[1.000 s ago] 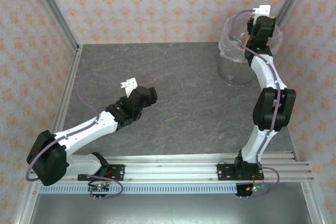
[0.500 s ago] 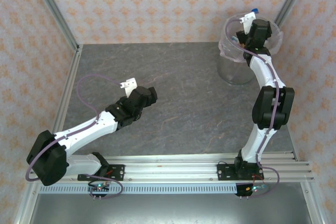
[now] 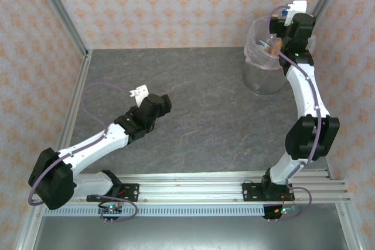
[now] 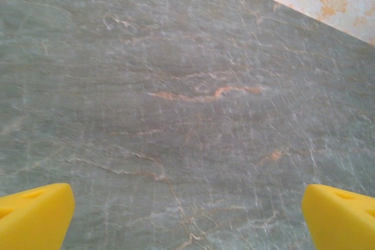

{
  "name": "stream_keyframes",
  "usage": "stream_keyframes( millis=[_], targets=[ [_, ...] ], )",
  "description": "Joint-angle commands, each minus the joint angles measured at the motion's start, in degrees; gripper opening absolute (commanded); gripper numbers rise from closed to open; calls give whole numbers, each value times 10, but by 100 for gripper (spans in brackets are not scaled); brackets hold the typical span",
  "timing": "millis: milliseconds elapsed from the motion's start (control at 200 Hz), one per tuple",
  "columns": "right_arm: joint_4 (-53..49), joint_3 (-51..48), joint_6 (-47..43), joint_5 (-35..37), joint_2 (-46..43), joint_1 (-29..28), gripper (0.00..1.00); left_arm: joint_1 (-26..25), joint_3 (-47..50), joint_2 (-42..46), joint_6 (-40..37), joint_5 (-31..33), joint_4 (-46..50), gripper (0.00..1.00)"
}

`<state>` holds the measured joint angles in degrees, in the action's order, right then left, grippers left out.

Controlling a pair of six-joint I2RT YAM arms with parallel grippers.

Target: Put the plastic bottles in the bin

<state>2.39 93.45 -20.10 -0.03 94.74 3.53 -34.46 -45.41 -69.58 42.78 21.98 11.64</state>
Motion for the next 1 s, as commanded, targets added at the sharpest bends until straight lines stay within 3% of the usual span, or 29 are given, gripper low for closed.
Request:
stream_keyframes(
  millis=[0, 335, 460, 576, 706, 821, 996],
  targets=[
    [49, -53, 118, -4, -53, -1, 99, 37, -3, 25, -42, 31, 33, 100],
    [139, -302, 241, -17, -215, -1, 99, 169, 14, 82, -186, 93, 26, 100],
    [167, -409, 252, -16, -266, 0, 99, 203, 26, 79, -247, 132, -2, 100],
    [178, -496, 246, -20, -321, -1, 99, 248, 34, 67, -257, 141, -20, 100],
    [178, -578, 230, -39, -362, 0, 99, 294, 87, 66, -246, 124, -92, 100],
    [172, -629, 217, -34, -372, -1, 99, 329, 124, 53, -255, 66, -158, 100],
    [190, -677, 216, -34, -328, 0, 99, 334, 135, 13, -280, 1, -209, 100]
  ],
)
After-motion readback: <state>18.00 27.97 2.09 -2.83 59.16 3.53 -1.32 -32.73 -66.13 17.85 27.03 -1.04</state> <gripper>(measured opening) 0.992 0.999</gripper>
